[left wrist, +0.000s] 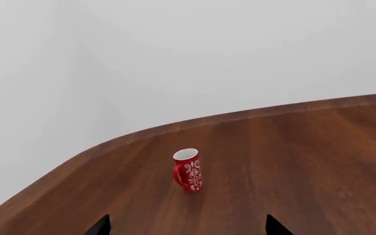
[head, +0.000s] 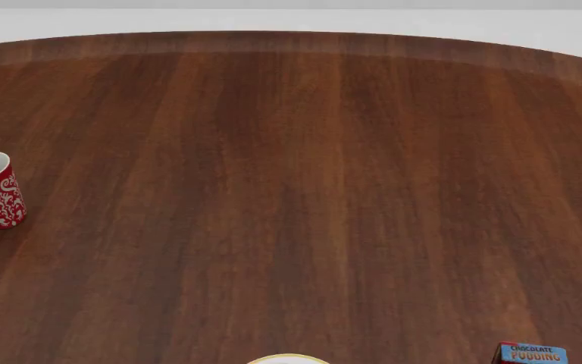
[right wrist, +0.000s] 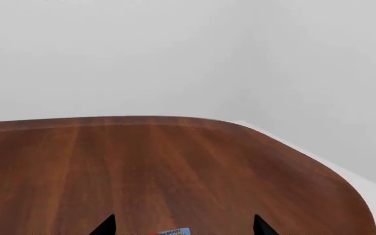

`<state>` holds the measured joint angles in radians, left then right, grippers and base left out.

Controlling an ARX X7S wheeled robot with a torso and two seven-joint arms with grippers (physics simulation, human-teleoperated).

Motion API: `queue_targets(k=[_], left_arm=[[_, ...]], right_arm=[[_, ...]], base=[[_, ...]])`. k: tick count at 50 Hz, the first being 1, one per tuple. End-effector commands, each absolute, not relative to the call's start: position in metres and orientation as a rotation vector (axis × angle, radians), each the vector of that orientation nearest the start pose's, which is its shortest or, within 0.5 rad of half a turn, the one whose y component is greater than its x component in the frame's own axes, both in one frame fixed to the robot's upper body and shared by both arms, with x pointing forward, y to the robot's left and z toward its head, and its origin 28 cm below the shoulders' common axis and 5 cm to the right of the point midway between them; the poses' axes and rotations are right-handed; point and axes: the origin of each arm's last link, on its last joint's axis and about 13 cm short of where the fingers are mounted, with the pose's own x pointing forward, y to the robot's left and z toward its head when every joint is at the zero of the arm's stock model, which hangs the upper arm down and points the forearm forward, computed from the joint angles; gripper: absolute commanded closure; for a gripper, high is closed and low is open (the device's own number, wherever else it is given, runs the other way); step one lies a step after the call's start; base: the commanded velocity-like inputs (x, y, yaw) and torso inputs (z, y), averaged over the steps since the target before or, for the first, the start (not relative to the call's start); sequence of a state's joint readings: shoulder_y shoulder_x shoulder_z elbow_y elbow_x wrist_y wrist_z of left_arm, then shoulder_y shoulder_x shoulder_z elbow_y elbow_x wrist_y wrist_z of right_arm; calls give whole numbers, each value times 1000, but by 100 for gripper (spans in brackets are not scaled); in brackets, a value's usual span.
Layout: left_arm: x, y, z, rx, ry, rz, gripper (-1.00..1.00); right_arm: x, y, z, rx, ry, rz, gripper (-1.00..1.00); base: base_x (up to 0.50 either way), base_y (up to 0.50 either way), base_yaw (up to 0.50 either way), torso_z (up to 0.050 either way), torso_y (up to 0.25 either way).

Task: Put the white mug on the plate.

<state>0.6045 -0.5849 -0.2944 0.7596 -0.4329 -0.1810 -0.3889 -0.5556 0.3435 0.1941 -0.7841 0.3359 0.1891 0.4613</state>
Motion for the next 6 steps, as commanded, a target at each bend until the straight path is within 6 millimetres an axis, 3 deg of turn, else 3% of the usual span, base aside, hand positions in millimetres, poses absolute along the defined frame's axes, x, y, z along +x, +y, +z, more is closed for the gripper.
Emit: queue_targets(k=[1,6], left_arm=[[83,308,110,208,-66,223,-100],[77,308,109,207,-68,222,-100]], right_arm=[[80,-158,101,-60,-77,-369,-100],[74,-157,99,-62,-77,-369,-100]], base=[[0,0,0,0,0],[0,0,0,0,0]])
